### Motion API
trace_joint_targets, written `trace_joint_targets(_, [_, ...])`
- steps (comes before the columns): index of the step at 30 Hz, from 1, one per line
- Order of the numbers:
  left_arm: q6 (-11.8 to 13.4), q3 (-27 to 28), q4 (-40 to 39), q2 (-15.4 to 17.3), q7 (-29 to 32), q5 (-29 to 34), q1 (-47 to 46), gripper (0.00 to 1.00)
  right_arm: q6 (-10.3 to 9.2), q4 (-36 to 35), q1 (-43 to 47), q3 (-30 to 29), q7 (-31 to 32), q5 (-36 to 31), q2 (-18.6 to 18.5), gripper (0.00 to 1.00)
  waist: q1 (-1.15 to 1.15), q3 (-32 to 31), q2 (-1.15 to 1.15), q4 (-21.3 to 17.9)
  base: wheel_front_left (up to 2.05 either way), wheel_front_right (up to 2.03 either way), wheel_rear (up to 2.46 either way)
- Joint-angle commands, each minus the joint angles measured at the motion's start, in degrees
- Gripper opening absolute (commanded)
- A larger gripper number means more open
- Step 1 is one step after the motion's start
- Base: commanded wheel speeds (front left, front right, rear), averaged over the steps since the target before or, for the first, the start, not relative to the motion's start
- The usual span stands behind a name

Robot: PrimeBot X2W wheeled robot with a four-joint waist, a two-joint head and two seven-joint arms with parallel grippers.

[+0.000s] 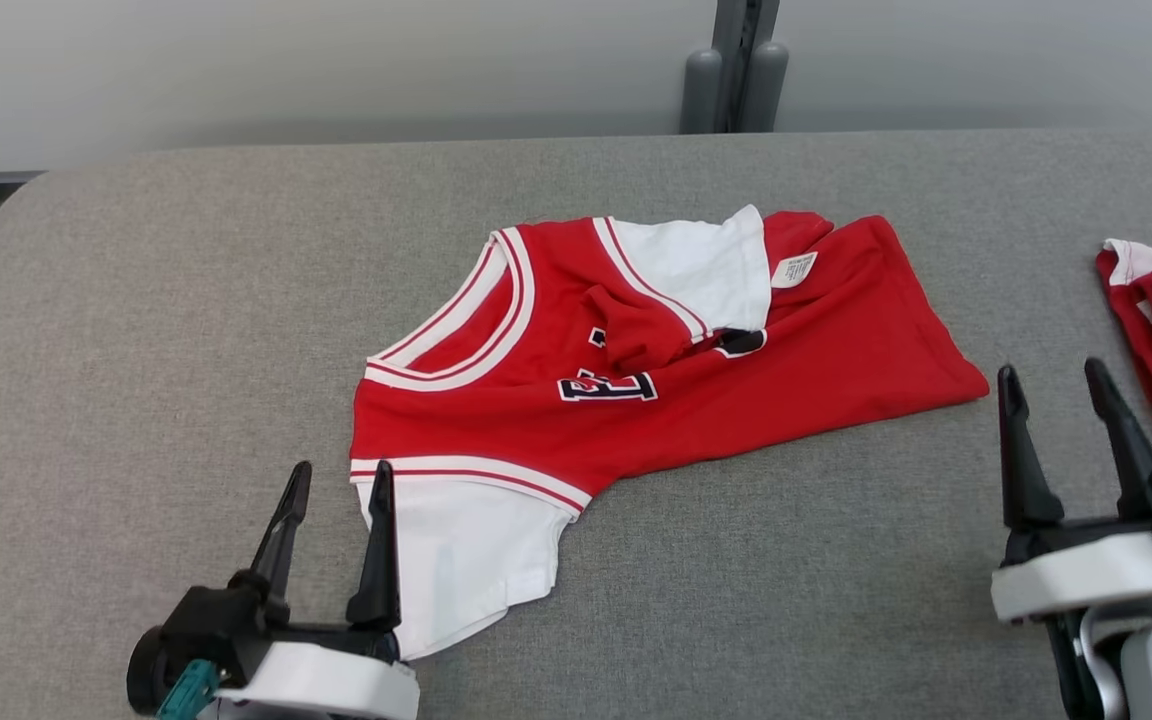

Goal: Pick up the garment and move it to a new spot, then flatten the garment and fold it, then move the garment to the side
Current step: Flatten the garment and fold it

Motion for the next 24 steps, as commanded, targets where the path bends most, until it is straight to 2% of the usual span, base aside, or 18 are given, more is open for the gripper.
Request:
trace_joint_targets(1, [-0.22, 0.74, -0.16, 0.09, -0.24, 0.53, 1.09, 1.00, -0.01, -1.58, 1.85, -0.40, -0.33, -0.44, 0.53, 1.00, 0.00, -0.71, 0.00, 0.12, 0.00, 0.00, 0.00])
trace_joint_targets(9, [-0.88, 2.33, -0.58, -0.36, -0.24, 0.77, 4.24, 1.00, -0.01, -4.30, 6.56, 0.37, -0.33, -1.35, 1.84, 1.00, 0.00, -3.17, 0.00, 0.48, 0.00, 0.00, 0.00])
trace_joint_targets(24, [-1.54, 2.62, -0.07, -0.84, -0.25, 1.44, 5.39, 1.00, -0.01, -3.19, 7.69, 1.87, -0.34, 1.70, 1.96, 1.00, 0.00, -5.62, 0.00, 1.47, 0.00, 0.00, 0.00])
